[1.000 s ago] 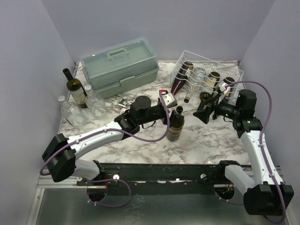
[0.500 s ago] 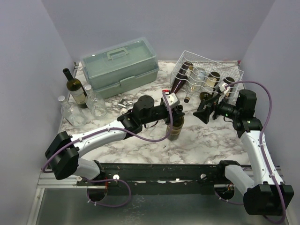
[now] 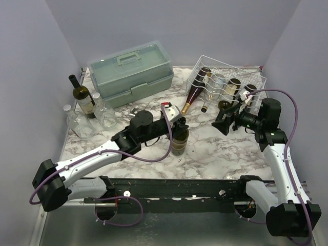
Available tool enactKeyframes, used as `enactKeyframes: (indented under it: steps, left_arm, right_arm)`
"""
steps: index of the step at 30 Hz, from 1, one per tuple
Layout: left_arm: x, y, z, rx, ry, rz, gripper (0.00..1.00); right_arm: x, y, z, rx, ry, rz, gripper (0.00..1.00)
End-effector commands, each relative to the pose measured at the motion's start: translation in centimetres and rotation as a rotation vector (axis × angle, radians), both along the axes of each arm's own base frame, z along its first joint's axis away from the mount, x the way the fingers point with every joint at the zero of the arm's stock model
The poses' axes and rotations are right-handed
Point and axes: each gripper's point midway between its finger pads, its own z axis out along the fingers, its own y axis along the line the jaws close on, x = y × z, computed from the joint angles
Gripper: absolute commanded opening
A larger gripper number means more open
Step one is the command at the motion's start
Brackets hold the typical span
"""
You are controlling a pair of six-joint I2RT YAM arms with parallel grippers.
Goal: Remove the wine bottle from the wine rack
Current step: Move the wine bottle to the center of the board.
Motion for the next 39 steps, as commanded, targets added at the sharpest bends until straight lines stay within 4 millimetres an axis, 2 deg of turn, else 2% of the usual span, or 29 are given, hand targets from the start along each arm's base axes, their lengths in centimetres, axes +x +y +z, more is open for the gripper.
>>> enactKeyframes:
  steps: [1, 7, 21, 24, 31, 39]
  left_arm:
    - [1.1, 4.2, 4.3, -0.104, -0.004, 0.132, 0.0]
    - [2.3, 10.1, 4.5, -0.094, 0.052, 0.319, 0.0]
    - [5.1, 26.7, 3.2, -0.09, 0.034, 0.948, 0.0]
    - [5.6, 29.6, 2.8, -0.113, 0.031, 1.062, 0.0]
    - [6.0, 34.4, 3.0, -0.154, -0.014, 1.241, 0.0]
    - [6.1, 37.5, 3.3, -0.147, -0.043, 1.37, 0.0]
  right_arm:
    - [0.1, -0.4, -0.3, -0.017, -0.014, -0.018, 1.0]
    - [0.1, -0.4, -0.2, -0.021, -0.017, -0.021, 1.0]
    - [0.2, -0.5, -0.4, -0.024, -0.013, -0.028, 1.0]
    - [0.2, -0.6, -0.5, -0.026, -0.013, -0.029, 1.0]
    - [0.2, -0.6, -0.5, -0.027, -0.013, -0.03, 1.0]
    - [0.2, -0.6, -0.6, -0.029, -0.011, -0.03, 1.0]
